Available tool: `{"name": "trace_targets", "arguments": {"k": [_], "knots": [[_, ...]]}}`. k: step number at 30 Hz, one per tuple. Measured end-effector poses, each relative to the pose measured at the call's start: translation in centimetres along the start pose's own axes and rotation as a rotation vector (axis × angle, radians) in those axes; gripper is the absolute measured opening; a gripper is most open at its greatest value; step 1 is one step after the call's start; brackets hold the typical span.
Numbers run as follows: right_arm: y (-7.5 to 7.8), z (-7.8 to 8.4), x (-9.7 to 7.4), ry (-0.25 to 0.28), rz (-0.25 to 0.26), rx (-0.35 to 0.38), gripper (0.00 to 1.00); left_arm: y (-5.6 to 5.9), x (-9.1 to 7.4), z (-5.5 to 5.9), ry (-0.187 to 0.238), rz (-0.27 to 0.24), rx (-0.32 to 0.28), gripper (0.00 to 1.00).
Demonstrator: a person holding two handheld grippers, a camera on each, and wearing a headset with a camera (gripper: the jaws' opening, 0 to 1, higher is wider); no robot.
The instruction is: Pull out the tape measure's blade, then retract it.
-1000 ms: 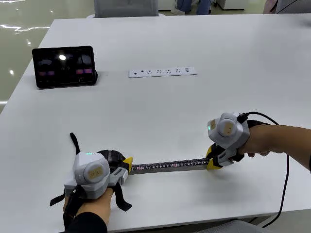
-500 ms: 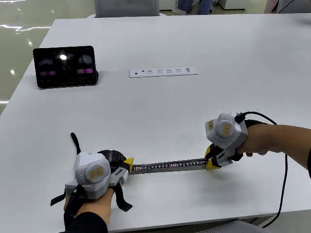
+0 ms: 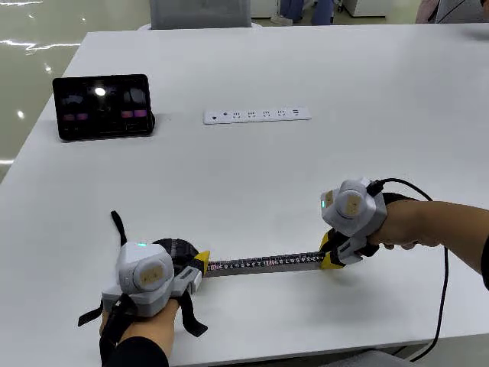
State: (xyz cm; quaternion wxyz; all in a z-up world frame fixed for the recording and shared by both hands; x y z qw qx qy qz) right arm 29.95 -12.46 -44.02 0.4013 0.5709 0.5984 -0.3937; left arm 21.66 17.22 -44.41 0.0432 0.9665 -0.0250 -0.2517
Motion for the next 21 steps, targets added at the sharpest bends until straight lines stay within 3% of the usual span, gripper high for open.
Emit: {"name": "trace_targets", "arguments": {"k": [21], "knots": [[0.09,-1.05,0.37,-0.019,-0.017,-0.063,0.11,-0.08,0.04,0.16,-0.004,0.001,0.009,0.64]]}}
Point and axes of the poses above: the centre of the closed fingertips' face, and the gripper's own axes: x roughly forward along the fingers, y roughly to its right, z roughly out of its underside, the point moved 9 cm from there along -x, roughly backward along the fingers, and after that the axes turned 4 degrees about -x, right-handed, at the moved point
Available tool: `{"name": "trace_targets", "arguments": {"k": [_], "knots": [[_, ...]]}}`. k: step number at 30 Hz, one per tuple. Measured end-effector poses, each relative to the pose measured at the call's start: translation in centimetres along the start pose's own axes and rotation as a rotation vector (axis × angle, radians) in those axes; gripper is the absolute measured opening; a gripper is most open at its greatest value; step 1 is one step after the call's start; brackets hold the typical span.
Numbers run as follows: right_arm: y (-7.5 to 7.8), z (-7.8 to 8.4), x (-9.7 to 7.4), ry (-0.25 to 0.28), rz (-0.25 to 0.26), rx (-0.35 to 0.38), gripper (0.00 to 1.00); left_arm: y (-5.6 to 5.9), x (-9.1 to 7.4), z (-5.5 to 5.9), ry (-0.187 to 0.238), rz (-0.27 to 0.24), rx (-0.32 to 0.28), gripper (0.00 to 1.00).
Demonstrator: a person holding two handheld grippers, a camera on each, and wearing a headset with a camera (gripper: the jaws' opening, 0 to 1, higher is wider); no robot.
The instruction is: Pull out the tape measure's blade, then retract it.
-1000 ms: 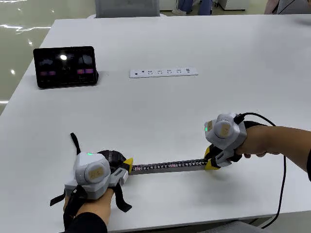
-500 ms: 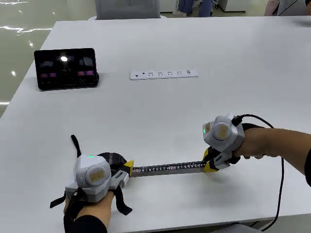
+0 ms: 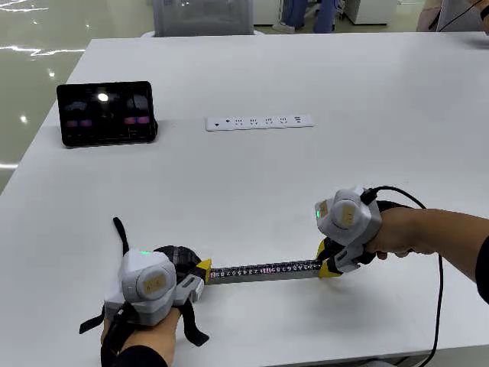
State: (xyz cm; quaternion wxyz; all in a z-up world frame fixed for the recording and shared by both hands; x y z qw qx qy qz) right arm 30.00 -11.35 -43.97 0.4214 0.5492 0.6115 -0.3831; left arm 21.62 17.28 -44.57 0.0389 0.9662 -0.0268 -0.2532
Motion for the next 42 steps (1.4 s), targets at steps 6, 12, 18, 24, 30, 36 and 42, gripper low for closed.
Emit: {"name": "trace_targets", "arguments": {"k": [6,12,18,24,30,36,42], "knots": [[0.0,-0.2,0.1,0.007,0.004,-0.003,0.11,0.0,0.0,0.0,-0.001,0.0,0.002,0.64],[0.1,-0.5,0.3,0.058,0.009,0.046,0.11,-0.1,0.0,-0.1,-0.002,-0.001,0.005,0.64],[0.2,-1.3,0.4,0.007,0.002,-0.013,0.11,-0.1,0.1,-0.1,-0.002,-0.001,0.008,0.64],[0.4,-1.4,0.4,-0.009,-0.009,-0.015,0.11,-0.1,0.0,-0.2,-0.003,0.0,0.009,0.64],[0.3,-1.6,0.5,-0.003,-0.004,0.001,0.11,-0.1,0.0,-0.2,-0.005,0.0,0.01,0.64],[0.3,-1.8,0.6,-0.001,-0.005,0.01,0.11,-0.1,0.0,-0.1,-0.007,0.0,0.01,0.64],[0.3,-1.9,0.7,0.0,-0.01,0.016,0.11,-0.1,0.1,-0.1,-0.008,0.001,0.009,0.64]]}}
Point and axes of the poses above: the centre of the closed fingertips' face, and the gripper's own axes: x roughly forward along the fingers, y roughly to its right, z roughly out of its underside, the point moved 9 cm from there along -x, roughly backward along the fingers, and after that the axes turned 4 degrees about -x, right-handed, at the moved point
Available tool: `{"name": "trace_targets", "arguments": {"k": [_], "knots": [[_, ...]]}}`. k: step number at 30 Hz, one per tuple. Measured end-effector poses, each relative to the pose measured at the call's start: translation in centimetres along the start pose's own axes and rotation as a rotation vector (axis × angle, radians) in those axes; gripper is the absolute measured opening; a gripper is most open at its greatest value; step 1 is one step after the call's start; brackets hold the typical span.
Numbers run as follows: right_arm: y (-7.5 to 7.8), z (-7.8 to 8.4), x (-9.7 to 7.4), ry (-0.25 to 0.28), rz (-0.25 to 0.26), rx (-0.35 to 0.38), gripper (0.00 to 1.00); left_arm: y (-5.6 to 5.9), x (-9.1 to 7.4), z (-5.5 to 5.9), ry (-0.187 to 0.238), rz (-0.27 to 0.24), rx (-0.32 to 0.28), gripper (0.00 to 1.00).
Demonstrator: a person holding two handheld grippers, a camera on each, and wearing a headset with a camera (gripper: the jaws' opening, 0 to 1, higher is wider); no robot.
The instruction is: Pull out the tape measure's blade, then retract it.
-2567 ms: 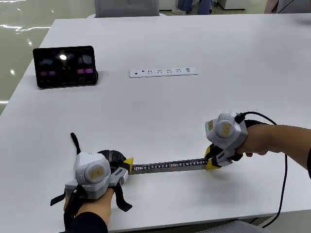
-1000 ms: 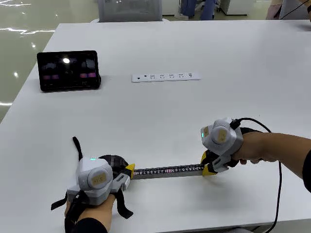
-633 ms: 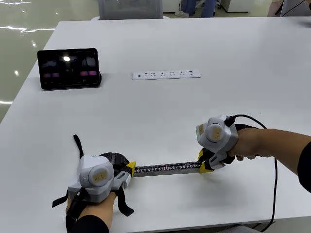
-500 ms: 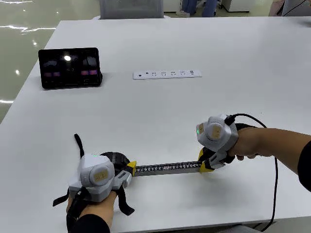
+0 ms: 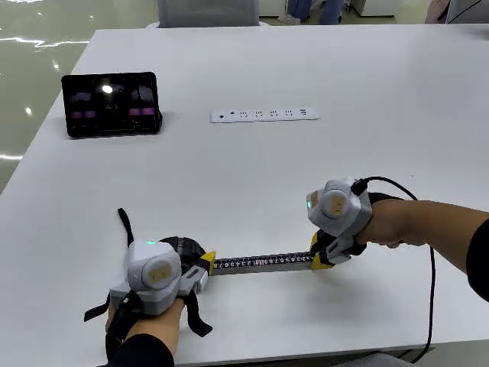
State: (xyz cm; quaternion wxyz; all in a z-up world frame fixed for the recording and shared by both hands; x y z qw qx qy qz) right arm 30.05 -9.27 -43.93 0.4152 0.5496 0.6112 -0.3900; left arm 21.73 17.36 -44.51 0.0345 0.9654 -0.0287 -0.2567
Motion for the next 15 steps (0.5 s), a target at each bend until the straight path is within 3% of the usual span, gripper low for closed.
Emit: {"name": "trace_targets", "arguments": {"k": [15], "knots": [[-0.07,-0.42,0.22,0.003,-0.003,0.004,0.11,0.07,0.04,-0.01,0.0,-0.001,0.001,0.64]]}}
Point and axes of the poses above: the centre of the closed fingertips' face, and the gripper's own axes: x roughly forward along the fingers, y roughly to its right, z roughly out of its underside, the point moved 9 cm from there along -x, roughly backward along the fingers, and after that the axes turned 4 degrees about -x, right-handed, at the moved point
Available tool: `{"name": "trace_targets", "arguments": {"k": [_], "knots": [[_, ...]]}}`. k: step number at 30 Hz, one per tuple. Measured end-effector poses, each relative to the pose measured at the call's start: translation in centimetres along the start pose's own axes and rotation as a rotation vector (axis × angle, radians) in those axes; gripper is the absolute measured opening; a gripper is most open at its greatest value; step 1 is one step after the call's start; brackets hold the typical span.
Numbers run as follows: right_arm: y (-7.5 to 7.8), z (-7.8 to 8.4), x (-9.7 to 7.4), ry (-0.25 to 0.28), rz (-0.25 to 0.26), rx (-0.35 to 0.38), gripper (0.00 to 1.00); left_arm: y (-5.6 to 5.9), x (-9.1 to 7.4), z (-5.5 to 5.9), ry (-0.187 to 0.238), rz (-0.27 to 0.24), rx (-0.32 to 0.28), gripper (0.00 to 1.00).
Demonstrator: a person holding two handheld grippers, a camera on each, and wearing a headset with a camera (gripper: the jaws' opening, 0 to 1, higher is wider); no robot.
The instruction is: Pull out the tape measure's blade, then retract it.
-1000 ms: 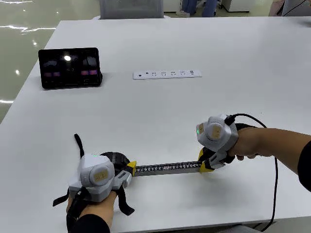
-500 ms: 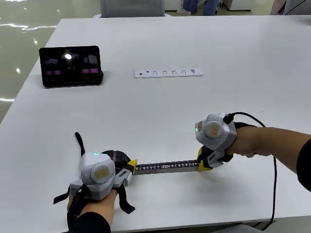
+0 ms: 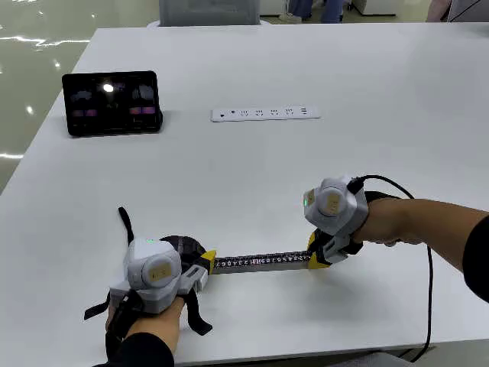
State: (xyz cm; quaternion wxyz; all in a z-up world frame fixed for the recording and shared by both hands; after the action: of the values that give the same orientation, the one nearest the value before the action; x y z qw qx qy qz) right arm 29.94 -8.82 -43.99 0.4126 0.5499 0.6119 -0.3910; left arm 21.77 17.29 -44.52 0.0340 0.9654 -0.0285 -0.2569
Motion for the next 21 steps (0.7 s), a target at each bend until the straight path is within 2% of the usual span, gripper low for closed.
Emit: {"name": "trace_targets", "arguments": {"k": [4,21], "knots": [[-0.15,-0.13,0.07,0.0,0.006,-0.026,0.11,-0.02,0.0,0.01,0.002,-0.001,0.0,0.64],[0.13,-0.67,0.31,0.003,-0.003,-0.011,0.11,0.1,-0.04,0.04,0.0,0.001,0.0,0.64]]}}
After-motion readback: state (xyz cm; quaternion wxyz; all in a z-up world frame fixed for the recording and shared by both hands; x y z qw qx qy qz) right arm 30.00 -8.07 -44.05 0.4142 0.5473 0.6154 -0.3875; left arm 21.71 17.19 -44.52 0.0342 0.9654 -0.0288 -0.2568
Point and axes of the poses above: the centre of the closed fingertips' face, and the gripper's own axes: x roughly forward along the fingers, y roughly to its right, z roughly out of its underside, the point moved 9 cm from there along -x, roughly backward along the fingers, and after that the axes turned 4 degrees about -x, right-handed, at the moved point
